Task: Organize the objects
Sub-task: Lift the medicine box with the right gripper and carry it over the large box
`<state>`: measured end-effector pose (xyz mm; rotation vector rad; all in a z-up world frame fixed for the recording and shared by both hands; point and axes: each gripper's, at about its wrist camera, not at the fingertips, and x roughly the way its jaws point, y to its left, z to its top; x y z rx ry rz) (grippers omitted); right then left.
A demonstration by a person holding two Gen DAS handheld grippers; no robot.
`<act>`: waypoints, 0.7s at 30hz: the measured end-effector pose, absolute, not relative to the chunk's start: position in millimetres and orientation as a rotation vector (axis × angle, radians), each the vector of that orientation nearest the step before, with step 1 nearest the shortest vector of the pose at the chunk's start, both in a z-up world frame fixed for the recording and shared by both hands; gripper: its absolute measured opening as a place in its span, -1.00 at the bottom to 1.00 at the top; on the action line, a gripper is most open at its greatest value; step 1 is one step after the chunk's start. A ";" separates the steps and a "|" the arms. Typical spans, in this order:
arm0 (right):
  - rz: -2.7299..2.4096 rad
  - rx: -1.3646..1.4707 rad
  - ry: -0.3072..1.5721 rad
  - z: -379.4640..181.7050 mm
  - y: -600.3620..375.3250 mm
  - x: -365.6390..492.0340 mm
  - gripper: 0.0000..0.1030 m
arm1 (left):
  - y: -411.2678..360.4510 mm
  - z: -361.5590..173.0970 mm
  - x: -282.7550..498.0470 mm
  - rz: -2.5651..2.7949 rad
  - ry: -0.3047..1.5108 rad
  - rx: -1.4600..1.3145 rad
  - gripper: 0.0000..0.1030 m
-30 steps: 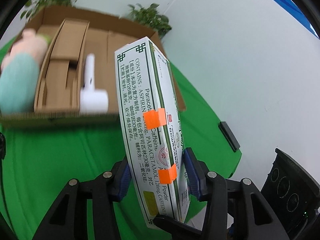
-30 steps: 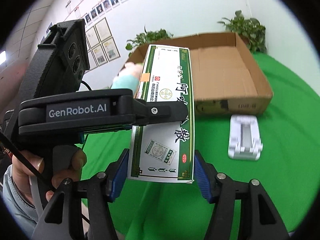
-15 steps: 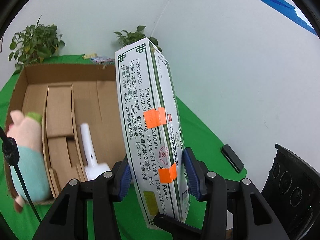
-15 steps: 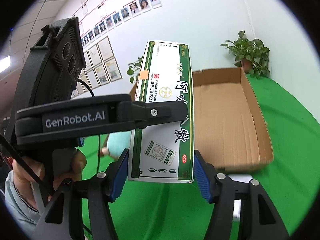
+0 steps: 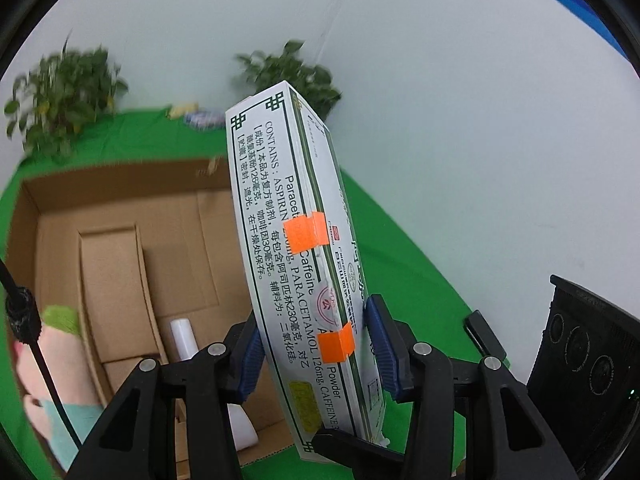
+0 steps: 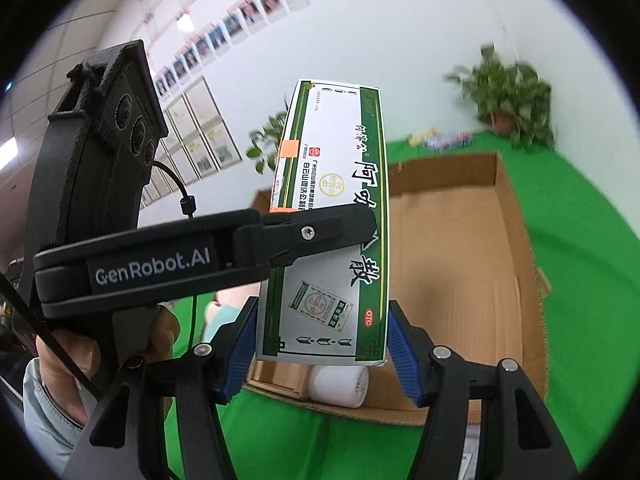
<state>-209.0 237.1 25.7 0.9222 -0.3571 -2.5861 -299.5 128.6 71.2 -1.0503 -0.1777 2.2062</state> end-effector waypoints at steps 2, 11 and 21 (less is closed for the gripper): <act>-2.577 0.982 -0.381 12.6 239.4 -219.0 0.15 | 133.2 53.2 -315.5 2.178 -0.192 -1.106 -0.13; -2.477 1.162 -0.478 -57.2 249.8 -239.1 0.15 | 143.9 -30.7 -344.2 2.130 -0.190 -1.293 -0.13; -2.485 1.275 -0.433 -96.7 248.6 -241.0 0.15 | 154.3 -79.3 -358.4 2.084 -0.193 -1.383 -0.07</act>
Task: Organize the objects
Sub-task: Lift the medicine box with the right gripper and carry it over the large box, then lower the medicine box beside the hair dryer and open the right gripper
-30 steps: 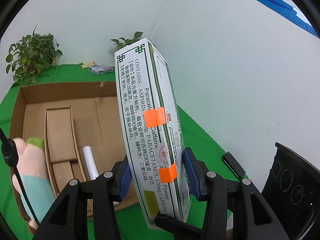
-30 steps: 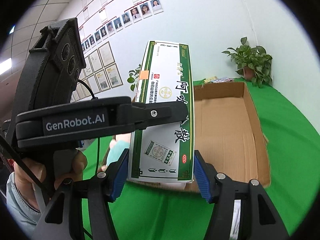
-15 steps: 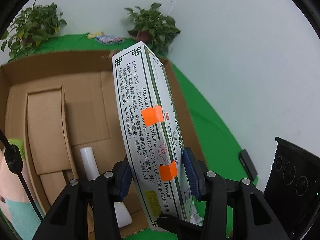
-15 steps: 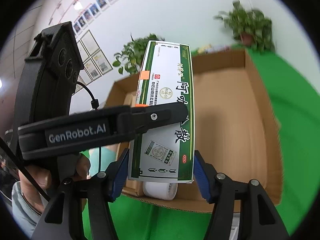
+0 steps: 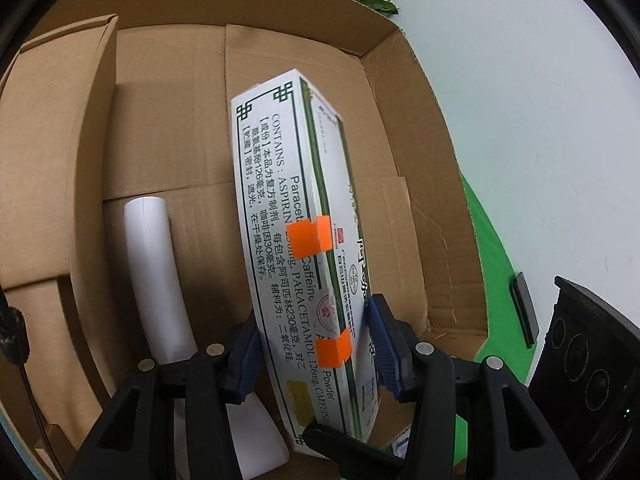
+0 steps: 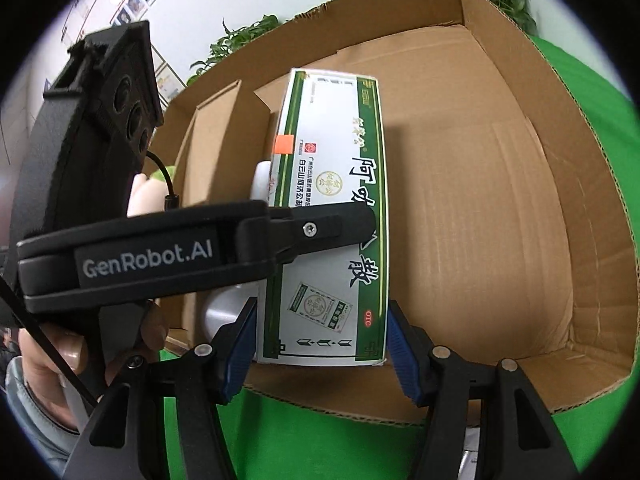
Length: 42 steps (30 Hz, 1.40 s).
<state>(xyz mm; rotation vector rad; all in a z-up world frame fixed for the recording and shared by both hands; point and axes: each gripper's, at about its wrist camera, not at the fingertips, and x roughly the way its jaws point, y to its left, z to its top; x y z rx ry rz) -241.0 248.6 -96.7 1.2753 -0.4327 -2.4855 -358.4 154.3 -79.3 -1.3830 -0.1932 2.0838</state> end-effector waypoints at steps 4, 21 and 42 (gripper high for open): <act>-2.517 1.305 -0.365 -98.1 242.1 -237.7 0.15 | 157.0 -78.0 -353.3 2.073 -0.166 -1.387 0.00; -2.489 1.428 -0.196 -95.8 228.4 -223.5 0.23 | 117.6 -57.6 -327.3 2.221 -0.166 -1.346 -0.04; -2.832 0.986 -0.065 -36.5 215.1 -140.8 0.99 | 38.1 0.3 -167.0 2.841 -0.039 -0.773 0.99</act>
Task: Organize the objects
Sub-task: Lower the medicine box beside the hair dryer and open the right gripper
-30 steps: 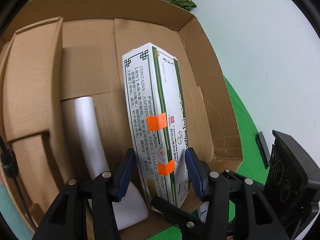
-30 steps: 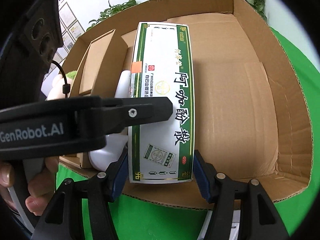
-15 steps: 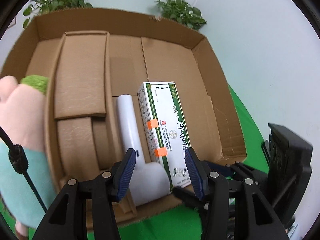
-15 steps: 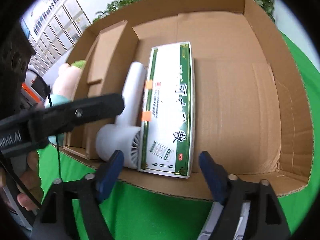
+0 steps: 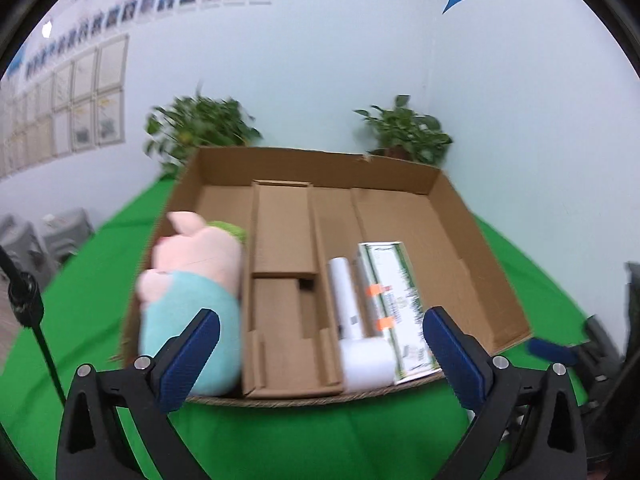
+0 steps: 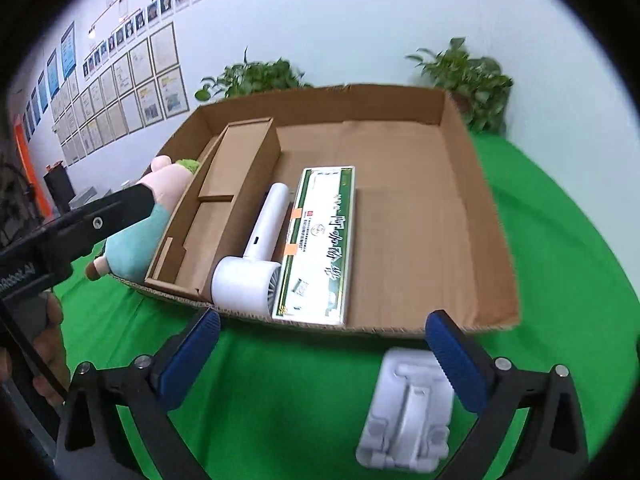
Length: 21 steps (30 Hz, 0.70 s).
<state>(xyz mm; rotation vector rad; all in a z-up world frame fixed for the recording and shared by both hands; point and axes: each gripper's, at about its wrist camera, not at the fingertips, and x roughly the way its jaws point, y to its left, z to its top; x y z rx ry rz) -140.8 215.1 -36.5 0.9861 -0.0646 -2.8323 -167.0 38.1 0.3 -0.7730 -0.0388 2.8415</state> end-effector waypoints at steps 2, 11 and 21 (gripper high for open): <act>-2.851 0.969 -0.071 -36.8 214.4 -132.3 0.99 | 34.3 0.2 -153.9 2.877 -0.020 -0.764 0.99; -2.901 0.964 -0.104 -51.4 215.4 -107.6 0.99 | 39.4 -25.7 -123.0 2.968 0.156 -0.863 0.95; -2.933 0.955 -0.059 -55.1 215.7 -95.5 -0.54 | 47.7 -47.2 -121.4 2.925 0.201 -0.956 -0.33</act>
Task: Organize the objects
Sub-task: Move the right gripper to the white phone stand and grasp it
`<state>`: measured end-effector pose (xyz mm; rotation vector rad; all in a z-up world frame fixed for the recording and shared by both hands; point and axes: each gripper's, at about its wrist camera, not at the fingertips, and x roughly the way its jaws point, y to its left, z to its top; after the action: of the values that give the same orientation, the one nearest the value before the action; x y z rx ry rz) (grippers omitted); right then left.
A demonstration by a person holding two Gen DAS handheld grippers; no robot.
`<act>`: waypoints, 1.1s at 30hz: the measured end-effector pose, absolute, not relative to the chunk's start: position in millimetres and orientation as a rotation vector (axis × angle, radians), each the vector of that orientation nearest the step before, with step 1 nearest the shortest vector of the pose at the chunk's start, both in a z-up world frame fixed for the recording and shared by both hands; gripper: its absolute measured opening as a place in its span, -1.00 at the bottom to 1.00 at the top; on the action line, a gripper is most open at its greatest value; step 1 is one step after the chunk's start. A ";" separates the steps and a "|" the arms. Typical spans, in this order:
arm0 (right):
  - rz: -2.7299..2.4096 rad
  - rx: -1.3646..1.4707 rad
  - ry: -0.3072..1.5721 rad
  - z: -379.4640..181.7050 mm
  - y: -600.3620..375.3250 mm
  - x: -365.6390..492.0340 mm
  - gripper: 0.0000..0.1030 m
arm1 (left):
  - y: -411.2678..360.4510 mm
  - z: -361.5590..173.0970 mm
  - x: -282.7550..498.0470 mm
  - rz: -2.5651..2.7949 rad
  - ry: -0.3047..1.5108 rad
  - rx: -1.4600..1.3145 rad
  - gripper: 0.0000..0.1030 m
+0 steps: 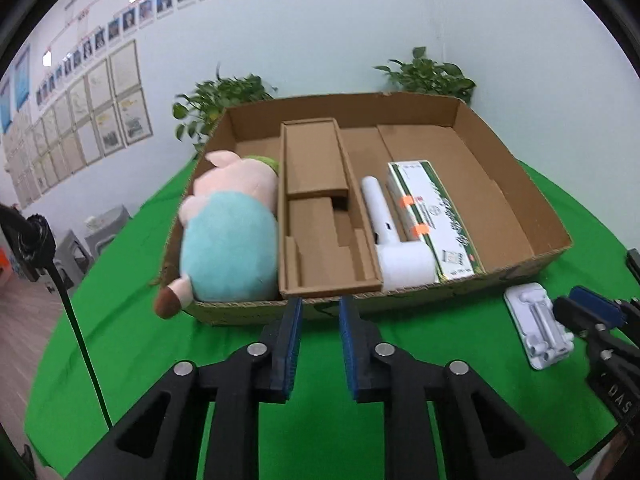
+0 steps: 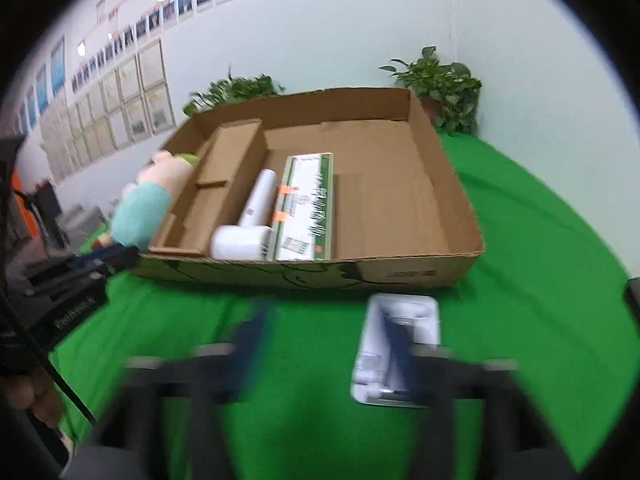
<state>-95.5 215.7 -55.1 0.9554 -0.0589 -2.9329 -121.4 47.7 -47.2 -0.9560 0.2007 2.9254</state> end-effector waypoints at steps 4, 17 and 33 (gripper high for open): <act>-2.907 0.942 -0.093 -54.3 220.4 -93.3 0.72 | 46.7 -38.8 -114.4 3.016 0.188 -0.868 0.99; -2.844 1.169 -0.082 -89.2 234.4 -100.2 0.99 | 41.8 -52.1 -118.1 2.924 0.164 -0.982 0.99; -2.834 1.358 -0.079 -115.5 248.7 -132.8 0.96 | -38.9 -23.5 -101.1 3.133 0.299 -0.887 0.99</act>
<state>-132.8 248.7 -115.5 1.3584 -0.0792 -2.8338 -101.1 -38.9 -23.5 -0.8869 0.2992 3.1332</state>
